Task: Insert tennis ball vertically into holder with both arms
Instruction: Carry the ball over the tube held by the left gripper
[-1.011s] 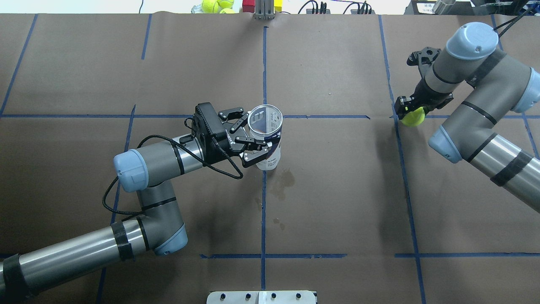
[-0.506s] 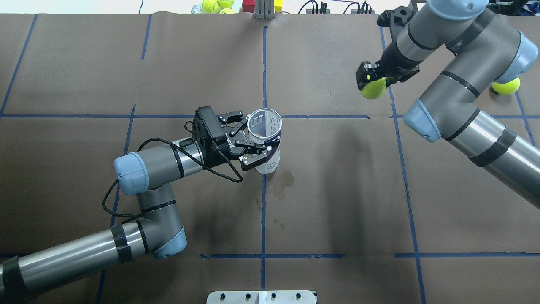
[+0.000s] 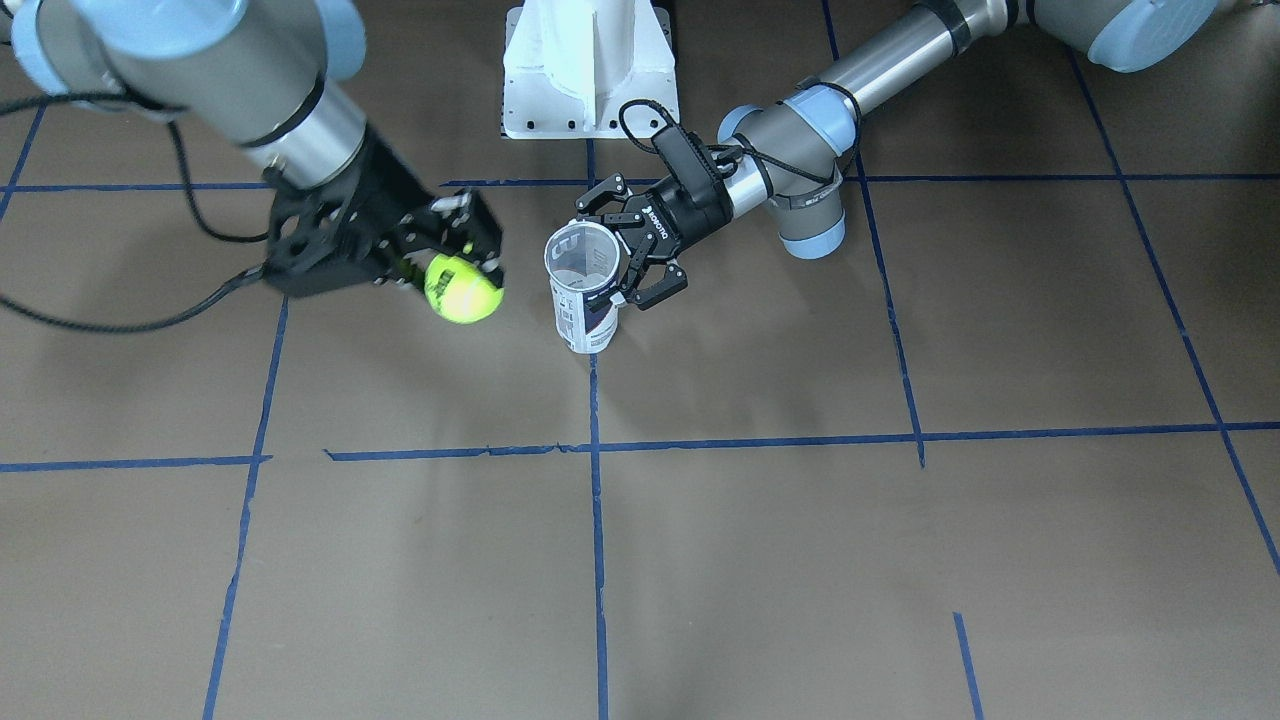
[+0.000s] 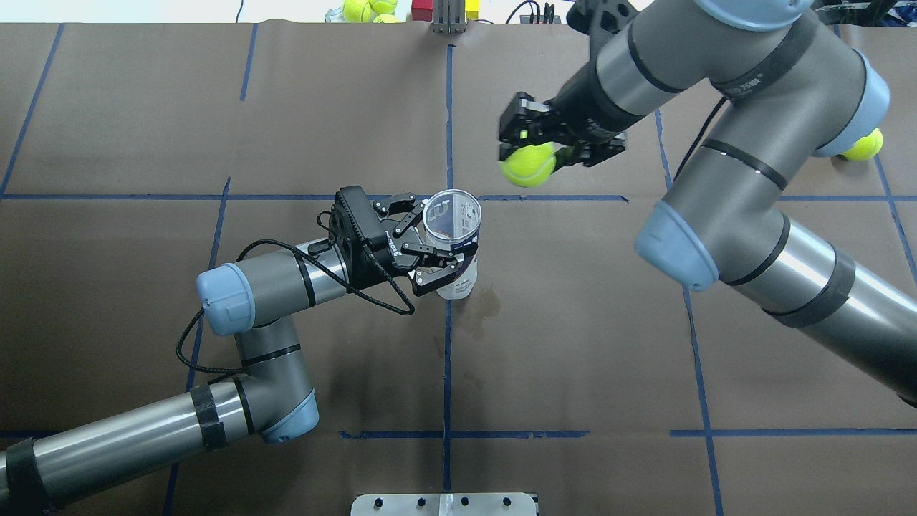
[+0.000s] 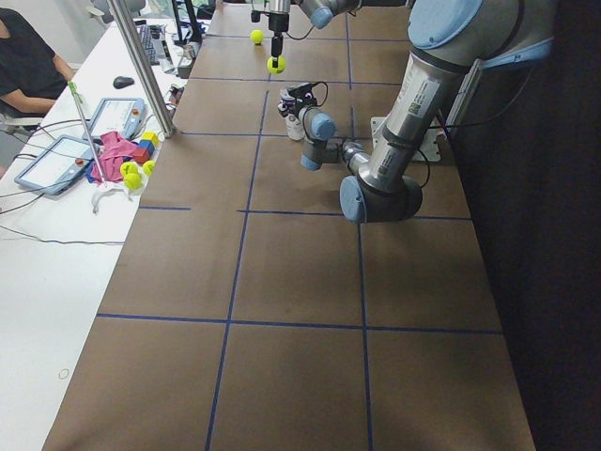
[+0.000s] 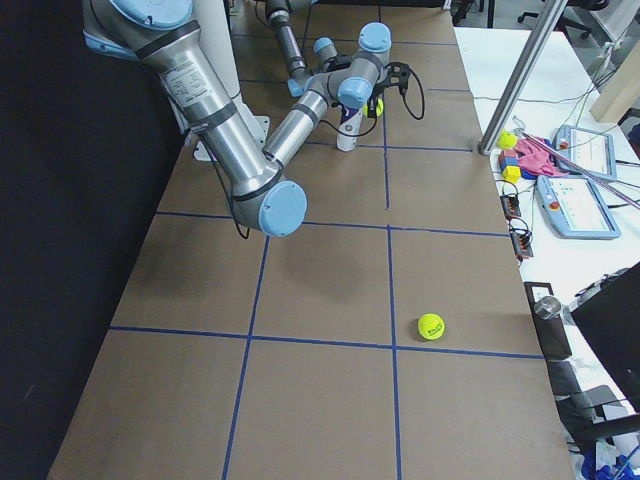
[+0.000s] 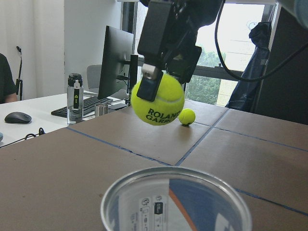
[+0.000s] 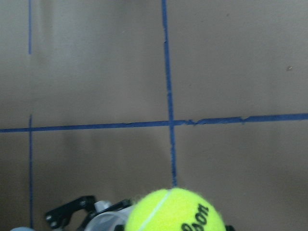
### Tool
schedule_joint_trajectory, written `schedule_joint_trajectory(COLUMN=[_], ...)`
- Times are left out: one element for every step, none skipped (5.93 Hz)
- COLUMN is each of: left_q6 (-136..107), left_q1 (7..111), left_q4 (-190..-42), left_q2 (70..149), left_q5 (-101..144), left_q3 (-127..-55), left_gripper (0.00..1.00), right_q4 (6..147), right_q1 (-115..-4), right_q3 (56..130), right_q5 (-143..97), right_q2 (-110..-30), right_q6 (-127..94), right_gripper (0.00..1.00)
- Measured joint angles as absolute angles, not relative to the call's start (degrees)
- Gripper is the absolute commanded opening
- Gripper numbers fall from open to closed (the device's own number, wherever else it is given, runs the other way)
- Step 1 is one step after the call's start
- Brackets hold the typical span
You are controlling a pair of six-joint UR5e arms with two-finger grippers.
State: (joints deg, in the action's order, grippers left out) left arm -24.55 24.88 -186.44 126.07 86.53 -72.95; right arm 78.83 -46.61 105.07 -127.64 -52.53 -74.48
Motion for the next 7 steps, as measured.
schedule_joint_trajectory(left_q6=[-24.6,-24.6,-24.6,-24.6,-24.6,-24.6,-24.6], left_q1=[24.8,24.7,24.5,24.5,24.4,24.4,24.4], left_q4=[-186.5,-186.5,-186.5,-186.5,-186.5,-186.6,-186.6], left_q2=[126.0,126.0,126.0,126.0,126.1,126.1,126.1], left_q5=[86.6,86.5,86.5,86.5,86.5,86.5,86.5], left_q3=[-73.0,-73.0,-73.0,-73.1,-73.2,-73.2,-73.2], left_gripper=[0.76,0.76,0.77,0.77,0.77,0.77,0.77], right_q4=[79.5,80.4,80.9,81.1,81.4,81.7,81.9], right_q1=[-45.1,-43.2,-40.9,-39.2,-38.4,-38.0,-37.9], right_q3=[106.1,106.3,106.2,105.9,105.7,105.6,105.6], right_q5=[-127.4,-125.8,-123.0,-120.9,-120.2,-119.9,-119.6], right_q2=[-50.2,-48.7,-48.1,-48.1,-48.3,-48.5,-48.7], right_q6=[-78.4,-80.0,-80.4,-80.5,-80.5,-80.5,-80.5], right_gripper=[0.50,0.51,0.52,0.52,0.63,0.82,0.92])
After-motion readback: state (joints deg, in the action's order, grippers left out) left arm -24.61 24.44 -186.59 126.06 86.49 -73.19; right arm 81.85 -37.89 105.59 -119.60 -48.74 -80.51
